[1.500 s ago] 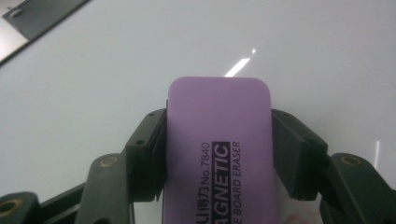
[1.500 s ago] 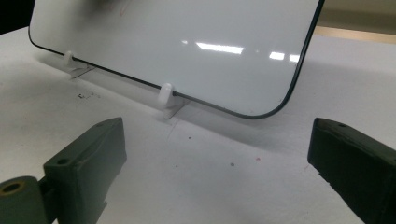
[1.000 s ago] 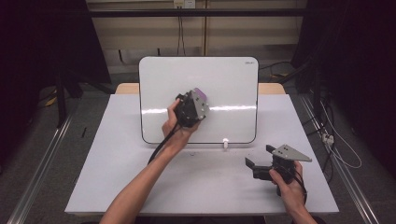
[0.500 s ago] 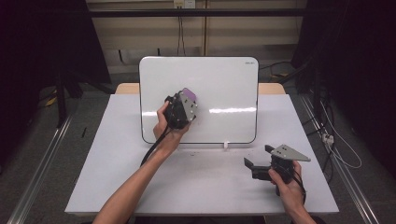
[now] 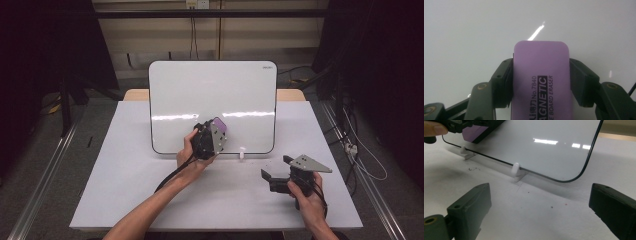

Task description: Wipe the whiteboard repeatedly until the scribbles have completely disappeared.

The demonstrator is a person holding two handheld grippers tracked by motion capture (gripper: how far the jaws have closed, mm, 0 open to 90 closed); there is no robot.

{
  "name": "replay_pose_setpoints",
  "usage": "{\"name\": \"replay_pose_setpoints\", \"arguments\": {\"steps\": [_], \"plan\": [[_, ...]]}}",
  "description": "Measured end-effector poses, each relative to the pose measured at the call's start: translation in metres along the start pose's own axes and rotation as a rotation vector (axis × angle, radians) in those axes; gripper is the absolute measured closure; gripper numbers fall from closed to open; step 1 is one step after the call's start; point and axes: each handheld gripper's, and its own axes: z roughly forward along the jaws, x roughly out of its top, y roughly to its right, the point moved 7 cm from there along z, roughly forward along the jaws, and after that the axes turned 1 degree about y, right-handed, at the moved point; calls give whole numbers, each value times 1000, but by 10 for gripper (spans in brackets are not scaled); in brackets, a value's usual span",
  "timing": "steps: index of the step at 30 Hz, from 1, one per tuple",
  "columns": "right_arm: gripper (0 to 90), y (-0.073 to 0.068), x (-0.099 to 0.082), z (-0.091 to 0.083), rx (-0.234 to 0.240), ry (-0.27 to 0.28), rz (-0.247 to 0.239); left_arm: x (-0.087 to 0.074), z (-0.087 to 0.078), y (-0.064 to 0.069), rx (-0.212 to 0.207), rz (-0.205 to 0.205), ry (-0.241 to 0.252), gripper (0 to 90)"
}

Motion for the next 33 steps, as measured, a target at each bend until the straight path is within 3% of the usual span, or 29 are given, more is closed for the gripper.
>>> {"name": "replay_pose_setpoints", "arguments": {"steps": [3, 10, 12, 13, 15, 16, 18, 21, 24, 28, 30, 31, 33], "plan": [[37, 0, 0, 0, 2, 0, -1, -1, -2, -24, 36, -38, 0, 413], [37, 1, 1, -1, -2, 3, -1, -2, -6, -101, 178, -150, -8, 413], [37, 1, 1, -1, -3, 4, -1, -4, -7, -110, 195, -174, -5, 413], [37, 1, 1, -1, -3, 4, -2, -5, -7, -110, 193, -181, -5, 413], [37, 1, 0, 0, -3, 2, -1, -6, -8, -102, 215, -150, -8, 413], [37, 1, 1, 0, -4, 3, 2, -6, -7, -96, 202, -153, -5, 413], [37, 1, 1, 0, -4, 3, -2, -10, -9, -80, 172, -111, -7, 413], [37, 0, 1, -1, -5, 5, -4, -18, -14, -57, 123, -99, -14, 413], [37, -1, 0, 0, -1, 0, -5, -25, -17, -29, 67, -58, -14, 412], [37, -2, 0, 1, 2, -6, -9, -29, -18, -5, -3, -31, -17, 412], [39, -3, 0, 2, 3, -4, -8, -28, -18, -3, -4, 3, -16, 412], [41, -3, 0, 2, 5, -5, -7, -28, -18, -6, -14, -16, -16, 412], [41, -2, 0, 2, 6, -7, -11, -28, -18, -21, 22, -34, -14, 412]]}}
